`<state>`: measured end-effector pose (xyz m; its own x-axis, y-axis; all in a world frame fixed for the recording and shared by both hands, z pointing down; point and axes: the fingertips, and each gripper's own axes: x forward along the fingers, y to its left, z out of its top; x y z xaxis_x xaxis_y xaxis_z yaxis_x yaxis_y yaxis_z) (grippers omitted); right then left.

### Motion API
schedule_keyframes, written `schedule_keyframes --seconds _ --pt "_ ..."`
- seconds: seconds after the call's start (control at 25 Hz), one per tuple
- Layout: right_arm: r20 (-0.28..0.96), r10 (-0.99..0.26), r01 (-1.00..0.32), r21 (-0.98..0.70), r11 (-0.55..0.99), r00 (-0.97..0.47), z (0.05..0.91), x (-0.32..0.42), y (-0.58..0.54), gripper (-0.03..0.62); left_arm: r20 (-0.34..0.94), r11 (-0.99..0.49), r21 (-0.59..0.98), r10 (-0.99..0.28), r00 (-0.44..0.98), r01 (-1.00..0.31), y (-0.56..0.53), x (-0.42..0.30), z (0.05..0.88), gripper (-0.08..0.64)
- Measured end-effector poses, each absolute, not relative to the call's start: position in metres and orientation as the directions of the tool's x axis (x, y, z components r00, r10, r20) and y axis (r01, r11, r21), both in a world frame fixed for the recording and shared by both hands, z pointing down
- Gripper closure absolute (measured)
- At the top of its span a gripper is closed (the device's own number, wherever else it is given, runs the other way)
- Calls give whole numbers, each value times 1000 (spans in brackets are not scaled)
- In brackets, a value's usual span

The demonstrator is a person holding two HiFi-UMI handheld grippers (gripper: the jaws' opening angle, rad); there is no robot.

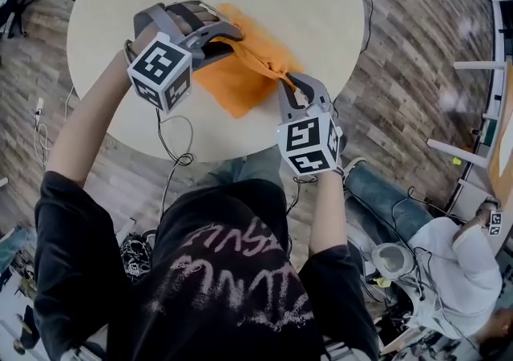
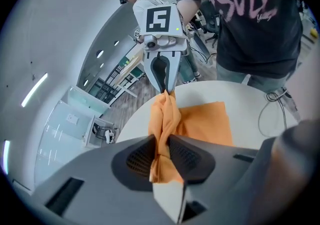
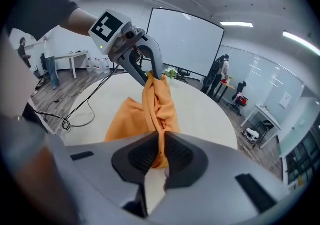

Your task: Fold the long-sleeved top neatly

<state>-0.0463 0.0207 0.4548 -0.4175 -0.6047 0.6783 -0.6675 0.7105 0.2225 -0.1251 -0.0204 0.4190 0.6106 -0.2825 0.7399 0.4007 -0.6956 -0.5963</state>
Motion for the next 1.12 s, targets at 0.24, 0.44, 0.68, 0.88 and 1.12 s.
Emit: schedule_keyframes --seconds 0.24,0.44,0.68,0.88,1.12 --pt "696 -539 -591 201 781 -474 467 -90 52 554 762 -728 -568 -289 579 384 11 -170 441 462" --pt "706 -451 -501 155 851 -546 474 -130 77 555 809 -771 -508 -275 519 383 34 -209 470 460" --pt "730 -315 -408 53 911 -607 497 -168 107 555 859 -796 -442 -243 451 413 60 -241 499 457" --pt "747 -208 -363 -48 931 -632 523 -185 129 555 890 -825 -378 -198 411 420 82 -258 526 454" --pt "750 -130 -344 -136 929 -648 543 -197 144 555 916 -846 -320 -162 366 427 99 -271 548 453"
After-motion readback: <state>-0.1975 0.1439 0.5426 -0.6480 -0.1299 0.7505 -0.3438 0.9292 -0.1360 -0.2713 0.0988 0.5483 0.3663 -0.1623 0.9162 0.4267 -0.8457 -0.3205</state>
